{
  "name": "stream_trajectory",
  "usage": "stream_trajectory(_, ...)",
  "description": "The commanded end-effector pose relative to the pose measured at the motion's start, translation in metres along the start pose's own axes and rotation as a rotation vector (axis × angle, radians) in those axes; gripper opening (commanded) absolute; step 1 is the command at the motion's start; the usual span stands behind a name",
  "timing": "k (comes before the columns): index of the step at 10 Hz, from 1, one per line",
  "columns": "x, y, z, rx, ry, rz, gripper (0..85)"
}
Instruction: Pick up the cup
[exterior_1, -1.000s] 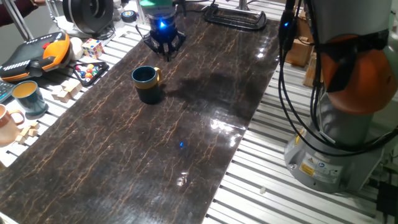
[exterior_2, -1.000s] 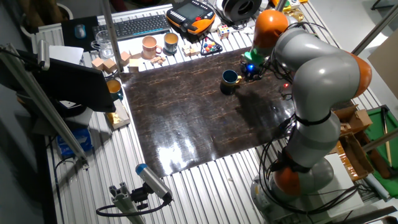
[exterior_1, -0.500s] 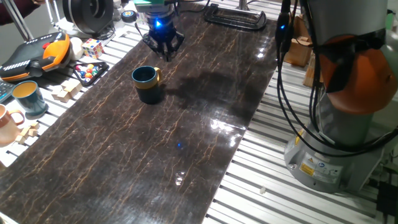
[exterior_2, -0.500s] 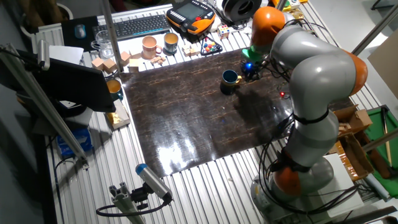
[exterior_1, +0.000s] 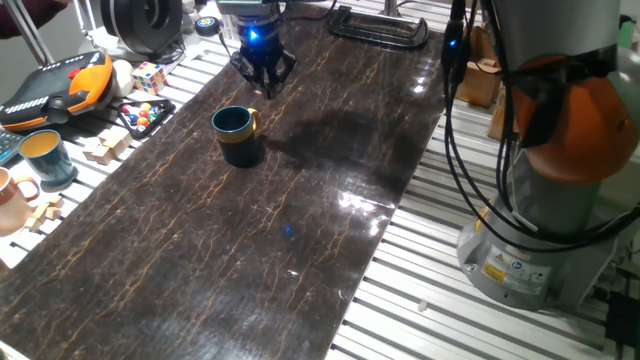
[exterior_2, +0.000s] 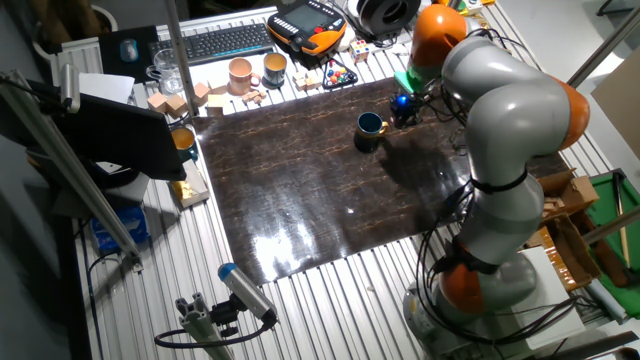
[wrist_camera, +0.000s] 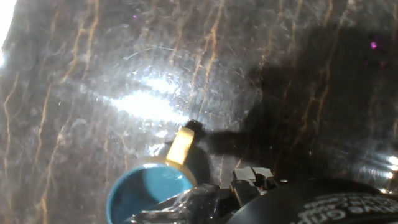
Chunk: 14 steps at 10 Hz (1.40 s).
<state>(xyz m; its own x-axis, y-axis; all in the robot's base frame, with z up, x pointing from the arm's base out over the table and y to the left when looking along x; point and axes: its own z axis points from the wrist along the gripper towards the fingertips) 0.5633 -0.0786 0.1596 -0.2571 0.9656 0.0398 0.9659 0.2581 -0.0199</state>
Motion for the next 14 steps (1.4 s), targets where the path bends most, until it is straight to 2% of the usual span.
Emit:
stream_trajectory(1,-0.002,0.003,0.003,-0.003,-0.008,0.001,0.7)
stream_trajectory(2,-0.002,0.006,0.005,-0.006,-0.017,0.005,0.7)
stream_trajectory(4,0.000,0.012,0.004,-0.006,-0.012,0.037,0.7)
stream_trajectory(6,0.005,0.017,0.001,0.010,-0.021,0.093,0.7)
stream_trajectory(7,0.005,0.017,0.001,0.011,-0.029,0.116,0.7)
stream_trajectory(8,0.000,0.018,0.001,0.008,-0.014,0.159,0.7)
stream_trajectory(9,-0.002,0.019,0.002,-0.022,-0.006,0.224,0.7)
stream_trajectory(10,-0.005,0.017,0.003,-0.035,0.000,0.253,1.7)
stream_trajectory(11,-0.006,0.018,0.005,-0.040,0.002,0.286,15.3)
stream_trajectory(12,-0.007,0.020,0.009,-0.033,-0.005,0.302,22.0)
stream_trajectory(13,-0.008,0.022,0.012,-0.020,-0.006,0.312,34.3)
stream_trajectory(14,-0.009,0.024,0.017,-0.008,-0.002,0.322,40.0)
